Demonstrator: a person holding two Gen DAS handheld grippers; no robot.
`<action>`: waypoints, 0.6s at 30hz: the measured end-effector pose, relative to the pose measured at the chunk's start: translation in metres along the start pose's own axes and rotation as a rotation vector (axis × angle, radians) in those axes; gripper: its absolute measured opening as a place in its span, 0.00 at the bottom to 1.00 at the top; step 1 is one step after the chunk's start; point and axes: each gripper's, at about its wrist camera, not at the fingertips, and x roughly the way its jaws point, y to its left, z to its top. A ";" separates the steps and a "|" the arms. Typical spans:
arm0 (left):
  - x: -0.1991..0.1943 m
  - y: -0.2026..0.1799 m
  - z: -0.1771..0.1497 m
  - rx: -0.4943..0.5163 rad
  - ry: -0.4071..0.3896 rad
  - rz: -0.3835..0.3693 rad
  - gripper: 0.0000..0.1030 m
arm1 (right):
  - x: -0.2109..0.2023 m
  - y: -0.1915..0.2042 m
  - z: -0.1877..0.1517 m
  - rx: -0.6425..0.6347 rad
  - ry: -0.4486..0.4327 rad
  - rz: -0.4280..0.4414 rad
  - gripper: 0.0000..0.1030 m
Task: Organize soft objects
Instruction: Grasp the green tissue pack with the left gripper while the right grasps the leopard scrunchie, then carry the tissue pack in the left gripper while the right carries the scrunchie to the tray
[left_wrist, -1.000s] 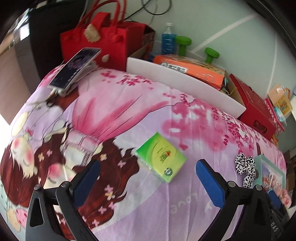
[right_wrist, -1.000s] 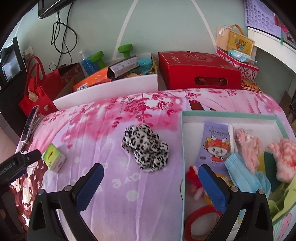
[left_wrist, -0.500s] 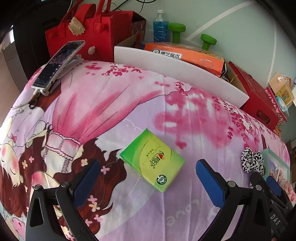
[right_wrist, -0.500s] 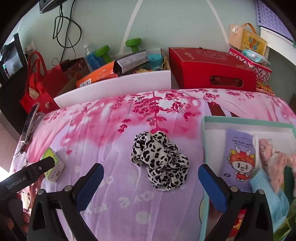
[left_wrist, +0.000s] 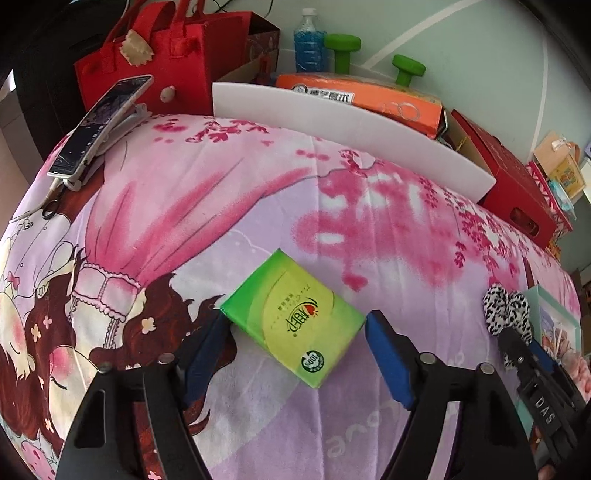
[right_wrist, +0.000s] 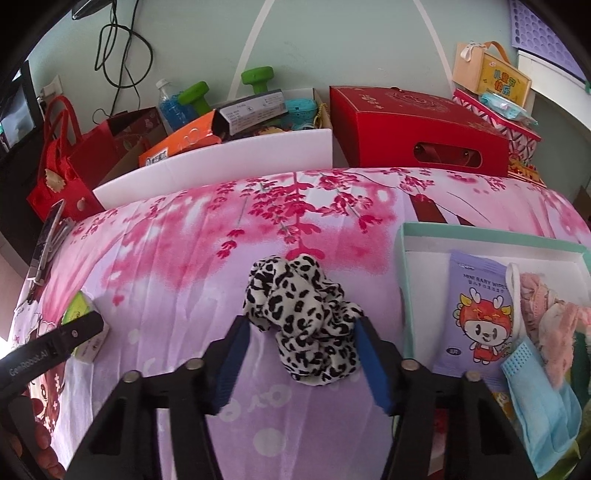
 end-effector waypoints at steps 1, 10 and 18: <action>0.000 0.000 0.000 0.003 -0.002 -0.001 0.75 | 0.000 -0.001 0.000 0.003 -0.001 -0.001 0.50; -0.003 0.000 -0.001 0.020 -0.003 -0.009 0.74 | 0.001 -0.007 -0.001 0.011 0.010 -0.019 0.31; -0.009 0.000 0.001 0.023 -0.013 -0.021 0.74 | -0.004 -0.011 -0.001 0.028 0.006 -0.007 0.22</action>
